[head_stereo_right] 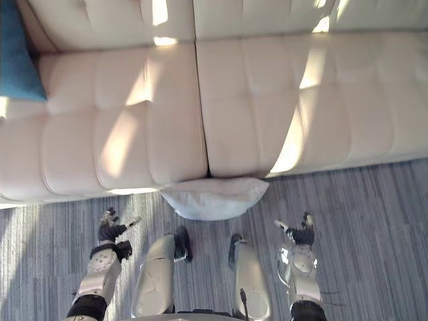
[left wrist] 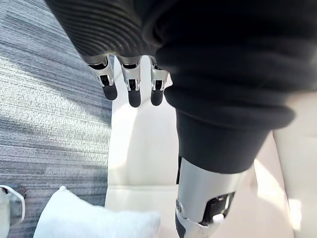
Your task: Pick up cushions and gather them together orderly.
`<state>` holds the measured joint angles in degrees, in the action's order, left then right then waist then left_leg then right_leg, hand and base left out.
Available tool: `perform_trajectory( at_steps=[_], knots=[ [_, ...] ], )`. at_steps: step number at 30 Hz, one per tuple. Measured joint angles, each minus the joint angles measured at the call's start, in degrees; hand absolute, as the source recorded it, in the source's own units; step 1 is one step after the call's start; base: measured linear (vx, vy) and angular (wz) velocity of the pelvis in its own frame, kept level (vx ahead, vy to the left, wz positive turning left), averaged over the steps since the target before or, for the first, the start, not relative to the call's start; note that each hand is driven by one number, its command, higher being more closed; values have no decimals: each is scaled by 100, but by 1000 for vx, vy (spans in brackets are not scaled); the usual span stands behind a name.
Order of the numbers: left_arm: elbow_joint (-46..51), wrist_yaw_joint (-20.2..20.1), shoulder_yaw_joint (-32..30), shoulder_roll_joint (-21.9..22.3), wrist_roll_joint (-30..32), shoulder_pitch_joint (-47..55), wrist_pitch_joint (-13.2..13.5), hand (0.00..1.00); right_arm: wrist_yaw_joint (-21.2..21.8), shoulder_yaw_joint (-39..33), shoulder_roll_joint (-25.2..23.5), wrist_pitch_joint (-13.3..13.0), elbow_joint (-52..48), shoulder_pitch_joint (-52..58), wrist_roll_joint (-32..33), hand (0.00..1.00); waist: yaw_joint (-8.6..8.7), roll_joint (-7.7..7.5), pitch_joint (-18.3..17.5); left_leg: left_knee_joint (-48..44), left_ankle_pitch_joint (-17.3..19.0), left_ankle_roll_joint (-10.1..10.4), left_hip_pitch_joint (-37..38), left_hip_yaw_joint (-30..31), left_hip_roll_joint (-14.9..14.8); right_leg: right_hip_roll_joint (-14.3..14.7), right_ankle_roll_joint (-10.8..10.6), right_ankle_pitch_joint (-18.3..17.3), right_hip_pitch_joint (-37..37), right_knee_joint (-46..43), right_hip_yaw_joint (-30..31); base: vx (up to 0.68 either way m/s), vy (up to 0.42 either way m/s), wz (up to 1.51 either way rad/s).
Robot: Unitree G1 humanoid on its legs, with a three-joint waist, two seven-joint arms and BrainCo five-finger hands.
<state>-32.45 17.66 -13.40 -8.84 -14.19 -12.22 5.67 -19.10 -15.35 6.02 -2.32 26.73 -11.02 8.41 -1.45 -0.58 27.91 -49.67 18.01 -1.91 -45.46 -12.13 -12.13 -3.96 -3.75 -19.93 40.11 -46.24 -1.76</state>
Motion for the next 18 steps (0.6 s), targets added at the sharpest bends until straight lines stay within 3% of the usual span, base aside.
perform_trajectory(
  at_steps=[2,7,13,14,18],
  knots=[
    [-22,29,-31,7,-118,-534,-2,0,-102,-2,175,0,-6,-631,61,0,-23,12,240,-316,-16,-25,-727,66,-46,-3,14,-21,734,-375,-15,-123,-12,-1],
    [44,40,0,32,-108,-1524,-6,0,-225,18,518,6,-7,-1848,130,0,-79,20,336,-862,-87,-138,-1980,117,-146,-5,30,-30,2052,-1081,0,-113,-40,-5],
    [261,246,496,141,-86,-2419,-1,0,-478,356,559,-3,-10,-3028,285,0,-73,23,337,-1119,-167,-229,-2777,117,-198,-20,58,-1,2923,-1479,17,-112,-49,-2],
    [263,264,581,195,-86,-2536,-2,100,-492,487,547,-2,-10,-3157,285,100,-80,23,337,-1123,-184,-227,-2848,117,-200,-21,55,14,2994,-1497,18,-85,-40,2],
    [256,417,866,325,-75,-2977,-14,100,-686,716,197,-4,-6,-3543,269,100,-66,27,339,-1127,-265,-245,-2994,110,-199,-27,54,44,3164,-1556,24,-40,-19,1]
  ],
)
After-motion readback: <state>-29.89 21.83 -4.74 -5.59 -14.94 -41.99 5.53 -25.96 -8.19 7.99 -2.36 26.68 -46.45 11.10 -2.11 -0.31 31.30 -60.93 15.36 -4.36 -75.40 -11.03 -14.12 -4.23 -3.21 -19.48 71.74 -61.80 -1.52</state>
